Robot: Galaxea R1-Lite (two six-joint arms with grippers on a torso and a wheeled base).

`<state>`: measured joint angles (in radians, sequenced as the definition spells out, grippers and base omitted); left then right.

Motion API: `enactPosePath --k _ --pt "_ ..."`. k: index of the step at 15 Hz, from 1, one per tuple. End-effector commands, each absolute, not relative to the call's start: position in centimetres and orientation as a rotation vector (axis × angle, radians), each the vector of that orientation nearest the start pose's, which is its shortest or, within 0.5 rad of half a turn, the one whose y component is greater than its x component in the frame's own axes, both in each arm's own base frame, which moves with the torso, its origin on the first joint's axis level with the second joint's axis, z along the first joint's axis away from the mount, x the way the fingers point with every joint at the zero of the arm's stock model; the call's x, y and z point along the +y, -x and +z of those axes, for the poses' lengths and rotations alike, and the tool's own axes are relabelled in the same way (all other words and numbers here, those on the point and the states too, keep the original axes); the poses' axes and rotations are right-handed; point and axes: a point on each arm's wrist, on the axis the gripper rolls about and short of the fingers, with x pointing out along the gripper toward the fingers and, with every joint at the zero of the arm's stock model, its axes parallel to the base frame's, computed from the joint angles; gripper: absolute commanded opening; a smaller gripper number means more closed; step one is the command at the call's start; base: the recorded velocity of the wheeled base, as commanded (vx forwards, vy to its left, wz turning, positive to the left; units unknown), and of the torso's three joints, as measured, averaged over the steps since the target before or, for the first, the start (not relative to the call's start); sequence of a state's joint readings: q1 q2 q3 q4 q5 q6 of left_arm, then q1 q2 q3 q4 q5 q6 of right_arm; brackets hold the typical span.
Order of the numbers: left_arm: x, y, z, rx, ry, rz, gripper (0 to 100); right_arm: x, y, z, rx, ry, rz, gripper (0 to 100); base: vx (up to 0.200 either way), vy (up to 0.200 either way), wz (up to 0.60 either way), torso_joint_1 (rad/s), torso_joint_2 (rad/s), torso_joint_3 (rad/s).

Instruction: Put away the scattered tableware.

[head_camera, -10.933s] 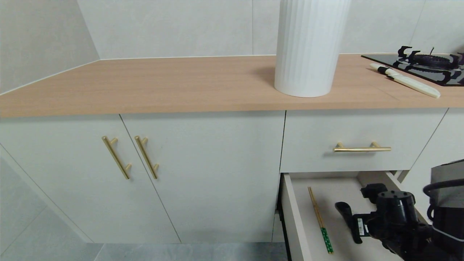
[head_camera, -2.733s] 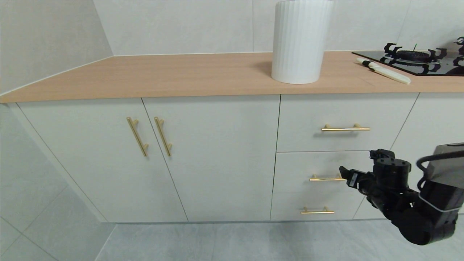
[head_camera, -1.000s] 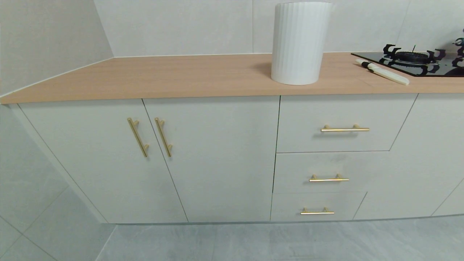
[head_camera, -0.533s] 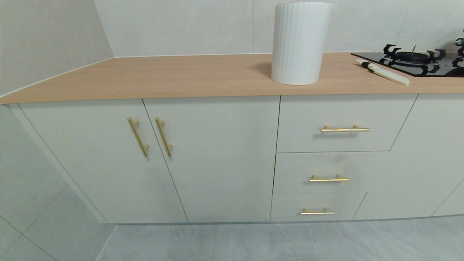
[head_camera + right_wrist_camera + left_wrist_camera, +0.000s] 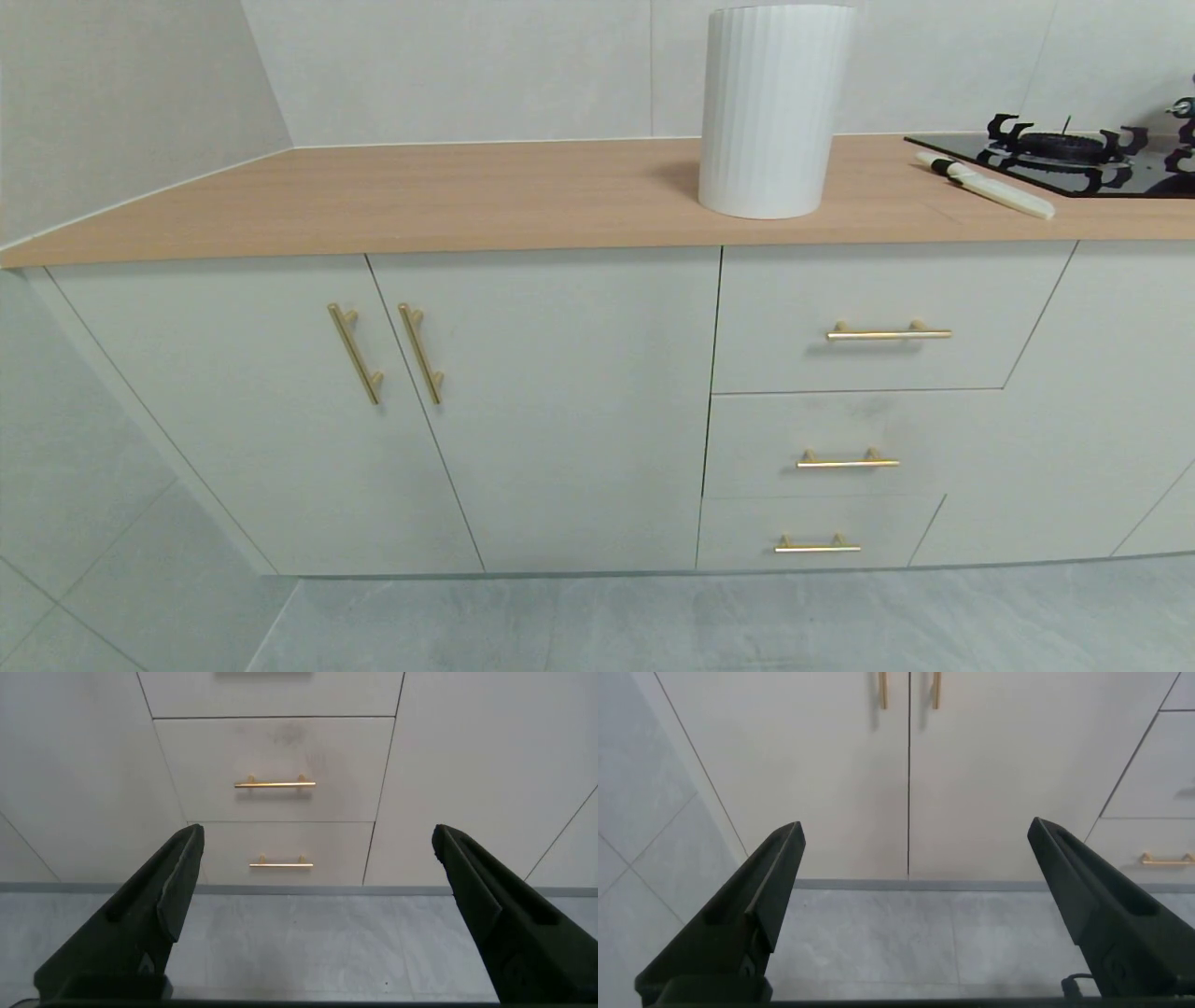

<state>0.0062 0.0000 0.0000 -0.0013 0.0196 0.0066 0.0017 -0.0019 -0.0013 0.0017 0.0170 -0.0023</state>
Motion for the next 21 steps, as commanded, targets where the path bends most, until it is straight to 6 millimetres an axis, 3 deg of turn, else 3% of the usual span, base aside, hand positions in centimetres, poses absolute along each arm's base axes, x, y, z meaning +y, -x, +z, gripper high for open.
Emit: enactPosePath --k 1,4,21 --pt "0.03 2.28 7.56 -0.001 -0.005 0.026 100 0.03 2.29 7.56 0.002 0.003 0.018 100 0.000 0.000 0.00 0.000 0.00 0.000" --pt "0.03 2.28 7.56 -0.001 -0.003 0.026 100 0.03 2.29 7.56 0.001 0.005 0.018 100 0.000 0.000 0.00 0.000 0.00 0.000" --pt "0.03 2.28 7.56 -0.001 -0.003 0.025 100 0.03 2.28 7.56 0.003 0.003 0.018 100 0.200 0.000 0.00 0.004 0.00 0.003"
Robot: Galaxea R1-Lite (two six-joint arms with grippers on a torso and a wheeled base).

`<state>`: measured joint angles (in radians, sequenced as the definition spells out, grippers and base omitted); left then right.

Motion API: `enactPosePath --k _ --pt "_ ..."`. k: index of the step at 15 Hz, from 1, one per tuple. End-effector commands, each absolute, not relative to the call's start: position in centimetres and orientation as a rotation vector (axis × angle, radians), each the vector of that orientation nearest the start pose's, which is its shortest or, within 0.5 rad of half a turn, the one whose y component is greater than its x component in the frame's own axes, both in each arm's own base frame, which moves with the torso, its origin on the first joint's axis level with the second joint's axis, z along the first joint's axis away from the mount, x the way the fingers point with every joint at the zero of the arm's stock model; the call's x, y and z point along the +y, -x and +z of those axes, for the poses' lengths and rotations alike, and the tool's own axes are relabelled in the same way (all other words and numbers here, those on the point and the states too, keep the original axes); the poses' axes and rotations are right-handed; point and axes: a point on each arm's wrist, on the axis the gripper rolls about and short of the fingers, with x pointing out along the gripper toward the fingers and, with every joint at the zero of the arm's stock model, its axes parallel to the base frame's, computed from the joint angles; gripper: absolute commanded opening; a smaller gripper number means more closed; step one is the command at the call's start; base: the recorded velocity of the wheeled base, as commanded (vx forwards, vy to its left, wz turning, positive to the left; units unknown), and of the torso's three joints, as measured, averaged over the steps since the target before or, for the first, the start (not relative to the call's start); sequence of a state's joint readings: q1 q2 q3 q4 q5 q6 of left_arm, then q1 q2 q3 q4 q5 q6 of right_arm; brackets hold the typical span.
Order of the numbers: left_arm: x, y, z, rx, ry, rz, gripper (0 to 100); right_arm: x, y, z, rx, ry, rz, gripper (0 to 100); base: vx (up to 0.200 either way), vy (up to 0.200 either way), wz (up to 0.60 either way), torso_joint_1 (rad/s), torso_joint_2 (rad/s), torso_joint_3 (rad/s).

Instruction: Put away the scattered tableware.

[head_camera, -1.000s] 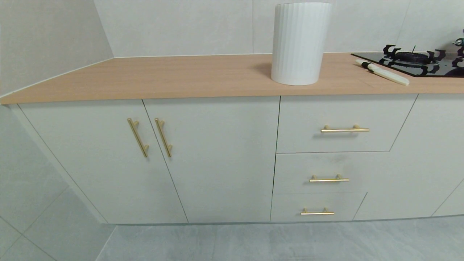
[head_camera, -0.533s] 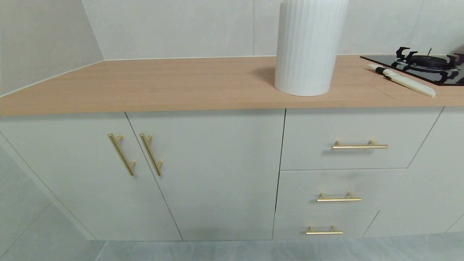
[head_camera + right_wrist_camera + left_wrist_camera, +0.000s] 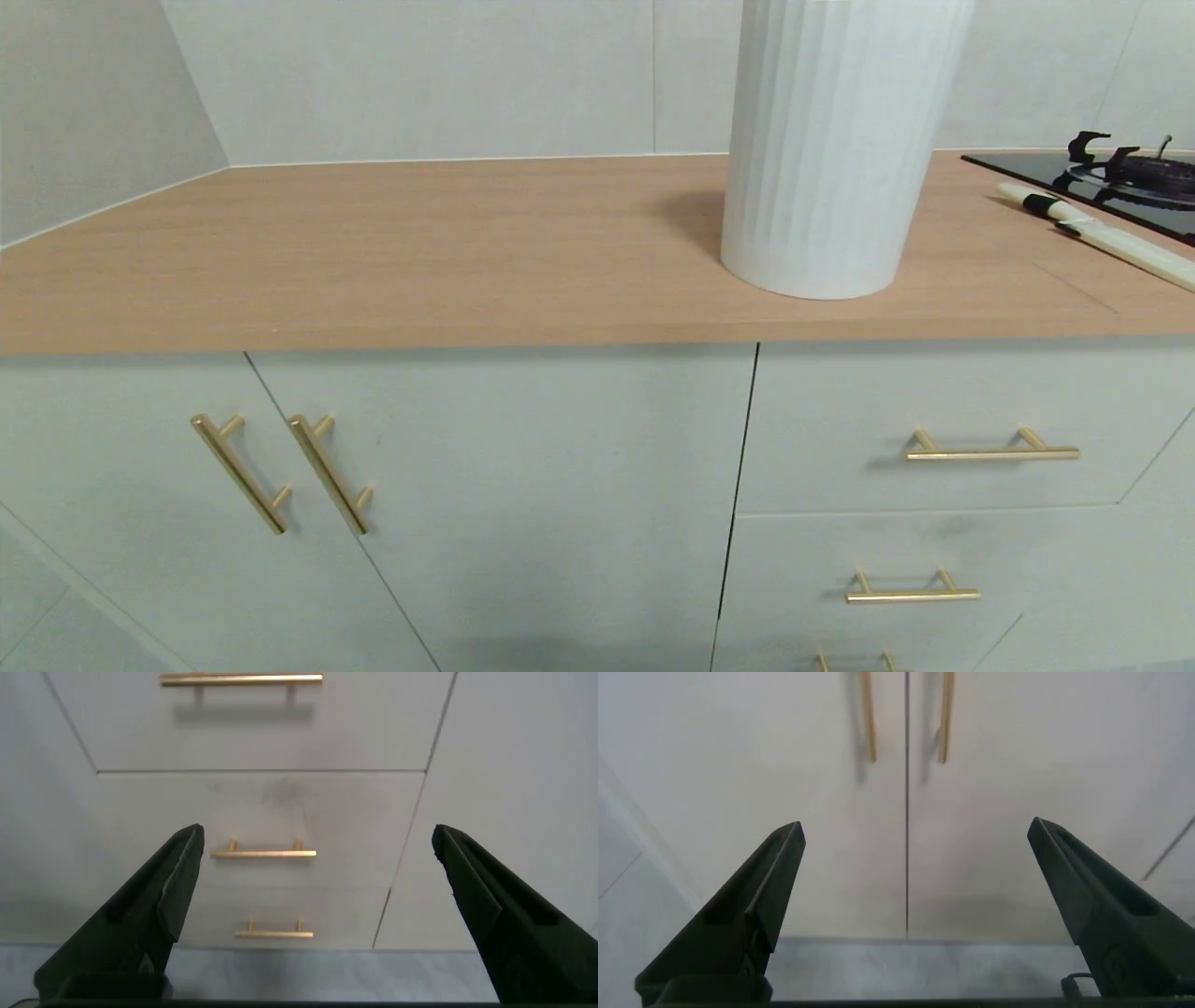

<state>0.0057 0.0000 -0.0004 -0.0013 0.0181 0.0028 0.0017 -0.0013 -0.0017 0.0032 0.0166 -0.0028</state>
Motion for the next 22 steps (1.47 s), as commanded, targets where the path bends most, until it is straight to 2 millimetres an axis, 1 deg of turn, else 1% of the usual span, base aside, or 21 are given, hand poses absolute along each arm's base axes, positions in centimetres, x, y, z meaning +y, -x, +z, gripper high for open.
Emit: enactPosePath --k 1,7,16,22 --pt "0.03 2.28 7.56 -0.001 -0.003 0.025 100 0.03 2.29 7.56 0.002 0.003 0.018 100 0.000 0.000 0.00 0.000 0.00 0.000" --pt "0.03 2.28 7.56 -0.001 -0.003 0.026 100 0.03 2.28 7.56 0.003 0.003 0.018 100 0.000 0.000 0.00 0.000 0.00 0.000" --pt "0.03 2.28 7.56 -0.001 -0.003 0.025 100 0.03 2.28 7.56 0.003 0.003 0.018 100 0.000 -0.200 0.00 0.001 0.00 0.003" --pt "0.03 2.28 7.56 -0.001 -0.003 0.026 100 0.03 2.28 7.56 0.003 0.003 0.018 100 0.000 0.000 0.00 0.000 0.00 0.000"
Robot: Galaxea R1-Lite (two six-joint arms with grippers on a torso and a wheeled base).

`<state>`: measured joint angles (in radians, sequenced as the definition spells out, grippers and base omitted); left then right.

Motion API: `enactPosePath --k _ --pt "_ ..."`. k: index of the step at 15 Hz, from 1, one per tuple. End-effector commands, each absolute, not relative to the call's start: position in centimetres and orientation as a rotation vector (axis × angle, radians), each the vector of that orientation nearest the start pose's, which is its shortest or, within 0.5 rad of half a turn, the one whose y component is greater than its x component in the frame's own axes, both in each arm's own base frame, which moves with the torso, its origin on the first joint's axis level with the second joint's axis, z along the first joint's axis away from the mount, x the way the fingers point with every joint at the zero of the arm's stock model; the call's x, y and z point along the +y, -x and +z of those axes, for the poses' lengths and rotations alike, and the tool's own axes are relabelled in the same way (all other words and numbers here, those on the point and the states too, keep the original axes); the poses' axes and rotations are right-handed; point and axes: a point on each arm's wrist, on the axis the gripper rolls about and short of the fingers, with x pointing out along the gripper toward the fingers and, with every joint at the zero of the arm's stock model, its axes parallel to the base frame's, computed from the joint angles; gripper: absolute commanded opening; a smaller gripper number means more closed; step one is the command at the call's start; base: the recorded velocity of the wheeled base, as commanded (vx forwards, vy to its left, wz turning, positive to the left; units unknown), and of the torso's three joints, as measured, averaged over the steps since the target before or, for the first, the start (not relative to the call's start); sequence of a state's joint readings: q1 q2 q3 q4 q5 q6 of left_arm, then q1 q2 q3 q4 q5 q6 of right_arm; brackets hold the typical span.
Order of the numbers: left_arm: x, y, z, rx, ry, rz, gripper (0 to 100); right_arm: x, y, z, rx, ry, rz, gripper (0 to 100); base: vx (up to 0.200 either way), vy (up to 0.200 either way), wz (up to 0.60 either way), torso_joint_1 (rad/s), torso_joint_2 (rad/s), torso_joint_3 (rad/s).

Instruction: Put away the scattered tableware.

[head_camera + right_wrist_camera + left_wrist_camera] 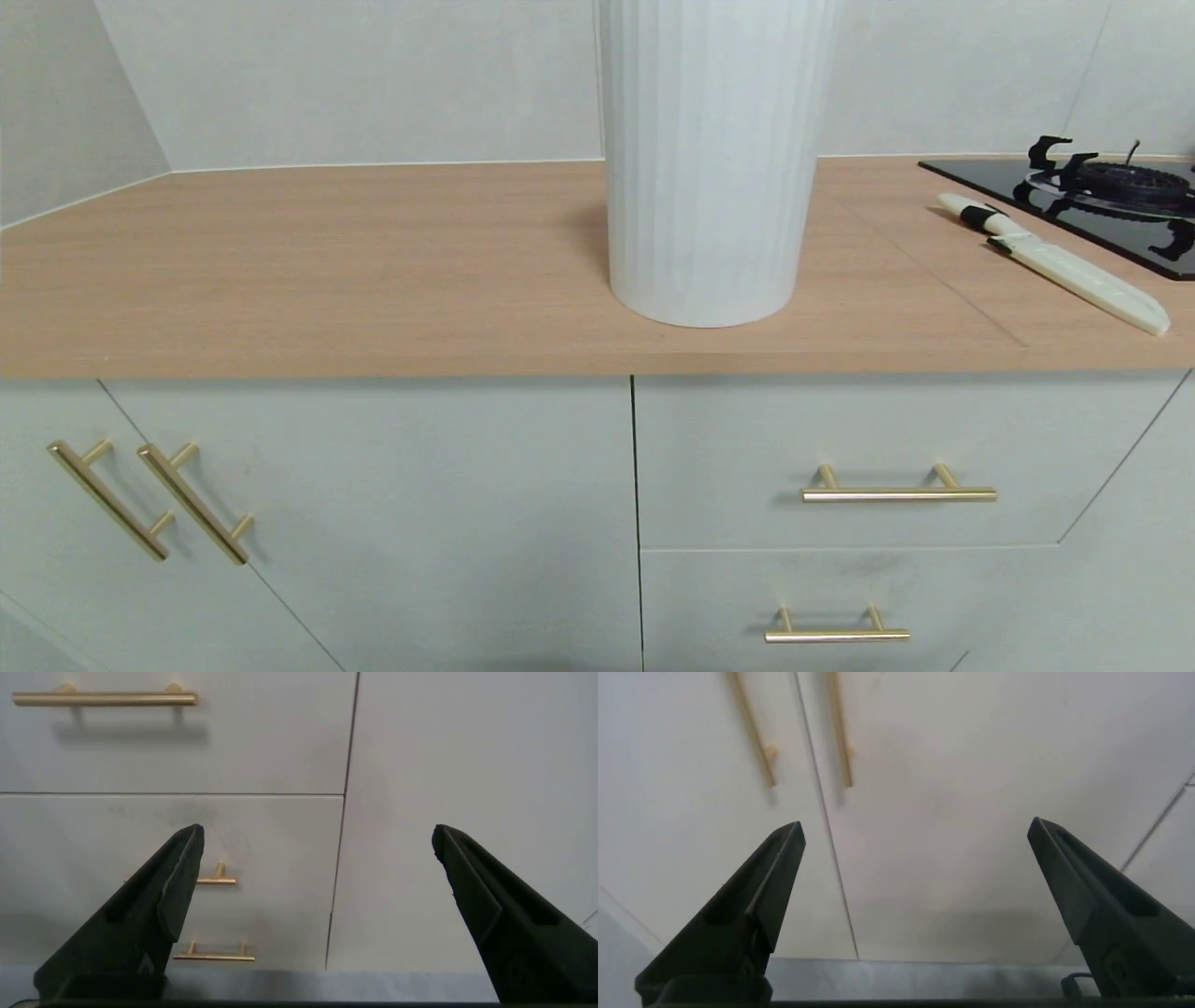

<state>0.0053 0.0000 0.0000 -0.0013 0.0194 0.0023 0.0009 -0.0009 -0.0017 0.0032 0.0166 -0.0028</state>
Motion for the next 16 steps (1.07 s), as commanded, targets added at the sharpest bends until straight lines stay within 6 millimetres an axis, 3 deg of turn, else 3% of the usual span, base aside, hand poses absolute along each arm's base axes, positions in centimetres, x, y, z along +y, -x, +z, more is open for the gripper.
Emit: enactPosePath --k 1,3,13,16 --pt "0.03 2.28 7.56 -0.002 -0.002 0.026 100 0.03 2.28 7.56 0.003 0.003 0.018 100 0.200 0.000 0.00 -0.007 0.01 0.007" --pt "0.03 2.28 7.56 -0.002 -0.002 0.026 100 0.03 2.29 7.56 0.002 0.003 0.018 100 0.200 0.000 0.00 -0.002 0.00 0.007" --pt "0.03 2.28 7.56 -0.002 -0.002 0.026 100 0.04 2.29 7.56 0.001 0.005 0.020 100 0.000 0.000 0.00 0.000 0.00 0.000" --pt "0.03 2.28 7.56 -0.002 -0.002 0.026 100 0.04 2.29 7.56 0.001 0.006 0.020 100 0.000 0.000 0.00 0.049 -0.23 -0.196"
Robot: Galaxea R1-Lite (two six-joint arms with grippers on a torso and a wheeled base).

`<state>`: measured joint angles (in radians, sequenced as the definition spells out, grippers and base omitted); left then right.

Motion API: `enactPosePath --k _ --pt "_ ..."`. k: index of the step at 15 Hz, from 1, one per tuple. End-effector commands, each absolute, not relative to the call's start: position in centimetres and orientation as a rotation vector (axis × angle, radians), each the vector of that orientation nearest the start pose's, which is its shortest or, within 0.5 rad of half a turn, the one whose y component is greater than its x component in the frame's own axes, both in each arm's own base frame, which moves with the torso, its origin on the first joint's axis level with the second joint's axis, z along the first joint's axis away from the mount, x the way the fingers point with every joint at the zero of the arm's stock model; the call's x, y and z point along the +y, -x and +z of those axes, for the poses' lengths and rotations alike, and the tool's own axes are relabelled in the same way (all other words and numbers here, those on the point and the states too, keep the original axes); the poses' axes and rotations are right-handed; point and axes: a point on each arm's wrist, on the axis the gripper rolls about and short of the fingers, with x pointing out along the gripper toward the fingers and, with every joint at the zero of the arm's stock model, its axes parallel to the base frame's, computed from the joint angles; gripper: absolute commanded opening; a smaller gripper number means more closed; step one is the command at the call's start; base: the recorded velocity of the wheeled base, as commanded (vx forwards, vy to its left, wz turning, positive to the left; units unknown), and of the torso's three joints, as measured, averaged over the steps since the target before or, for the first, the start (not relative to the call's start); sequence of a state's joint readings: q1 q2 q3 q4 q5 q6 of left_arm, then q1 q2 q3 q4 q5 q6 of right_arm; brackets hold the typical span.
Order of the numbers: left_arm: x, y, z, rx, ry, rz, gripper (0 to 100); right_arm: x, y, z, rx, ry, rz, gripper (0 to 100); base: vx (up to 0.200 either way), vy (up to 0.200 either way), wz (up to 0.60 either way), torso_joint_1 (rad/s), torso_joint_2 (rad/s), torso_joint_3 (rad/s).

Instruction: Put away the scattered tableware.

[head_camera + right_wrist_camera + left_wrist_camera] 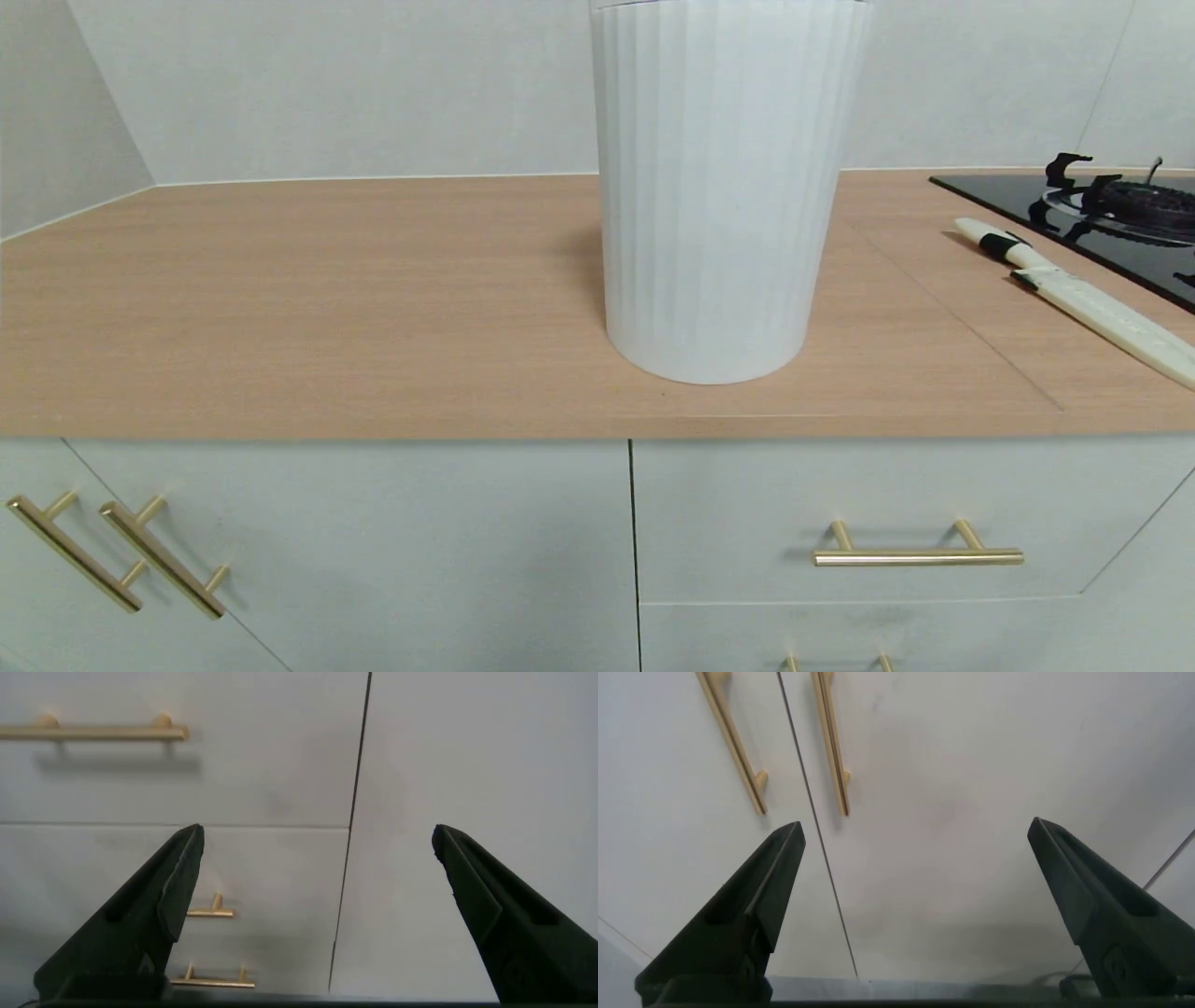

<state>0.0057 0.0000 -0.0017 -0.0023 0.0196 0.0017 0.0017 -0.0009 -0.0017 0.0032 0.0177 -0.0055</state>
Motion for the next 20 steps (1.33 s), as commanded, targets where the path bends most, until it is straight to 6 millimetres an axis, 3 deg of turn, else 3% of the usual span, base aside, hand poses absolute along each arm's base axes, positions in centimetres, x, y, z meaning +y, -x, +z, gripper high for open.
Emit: enactPosePath --k 1,20 --pt "0.03 2.28 7.56 -0.002 -0.002 0.026 100 0.04 2.29 7.56 0.001 0.006 0.020 100 0.000 0.000 0.00 0.090 -0.15 -0.295" --pt "0.03 2.28 7.56 -0.002 -0.002 0.026 100 0.04 2.28 7.56 0.003 0.006 0.020 100 0.000 0.000 0.00 0.182 -0.48 -0.297"
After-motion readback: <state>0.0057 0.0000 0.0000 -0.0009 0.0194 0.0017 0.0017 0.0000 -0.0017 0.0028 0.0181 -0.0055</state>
